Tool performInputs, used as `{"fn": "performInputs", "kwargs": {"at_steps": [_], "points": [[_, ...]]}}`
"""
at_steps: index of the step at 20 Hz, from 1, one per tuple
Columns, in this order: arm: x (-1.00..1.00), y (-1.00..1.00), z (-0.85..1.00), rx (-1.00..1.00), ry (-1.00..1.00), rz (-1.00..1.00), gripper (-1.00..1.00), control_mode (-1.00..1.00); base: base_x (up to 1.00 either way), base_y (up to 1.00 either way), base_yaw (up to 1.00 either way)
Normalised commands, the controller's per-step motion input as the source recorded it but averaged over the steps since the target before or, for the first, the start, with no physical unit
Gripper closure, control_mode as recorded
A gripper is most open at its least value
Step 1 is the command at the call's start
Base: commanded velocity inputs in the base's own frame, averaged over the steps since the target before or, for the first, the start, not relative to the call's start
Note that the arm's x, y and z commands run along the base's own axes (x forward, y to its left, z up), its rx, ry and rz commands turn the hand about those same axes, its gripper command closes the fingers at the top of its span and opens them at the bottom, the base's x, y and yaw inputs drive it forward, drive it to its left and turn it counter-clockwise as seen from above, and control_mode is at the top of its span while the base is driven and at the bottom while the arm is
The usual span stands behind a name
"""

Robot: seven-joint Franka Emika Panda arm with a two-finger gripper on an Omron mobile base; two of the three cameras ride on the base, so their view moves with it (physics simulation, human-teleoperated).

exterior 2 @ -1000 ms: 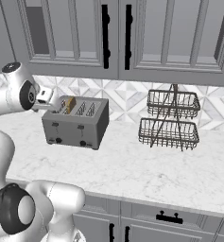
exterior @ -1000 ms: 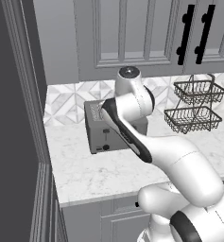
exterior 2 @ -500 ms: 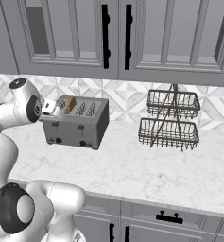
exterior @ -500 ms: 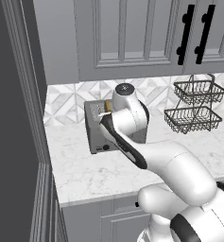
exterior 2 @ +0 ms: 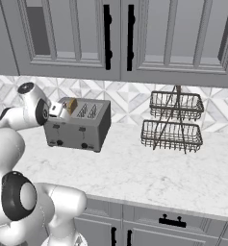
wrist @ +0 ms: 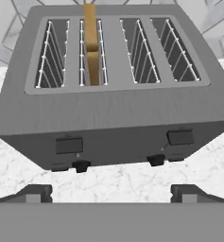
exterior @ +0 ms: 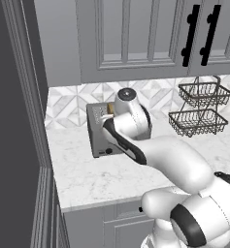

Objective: Start the toaster. Once the lever pops up, take the bread to the plate on the dining counter.

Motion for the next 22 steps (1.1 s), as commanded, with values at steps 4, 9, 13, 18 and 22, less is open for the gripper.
{"fn": "performInputs", "kwargs": {"at_steps": [4,9,13,18,22], "points": [[0.36,0.00,-0.02,0.00,0.00,0.00,-1.00,-1.00,0.00,0.00,0.00],[0.24,0.00,-0.21,0.00,0.00,0.00,-1.00,-1.00,0.00,0.00,0.00],[0.02,0.00,-0.43,0.00,-0.06,0.00,-1.00,-1.00,0.00,0.00,0.00],[0.00,0.00,-0.32,0.00,-0.03,0.00,-1.00,-1.00,0.00,0.00,0.00],[0.03,0.00,-0.09,0.00,-0.03,0.00,-1.00,-1.00,0.00,0.00,0.00]]}}
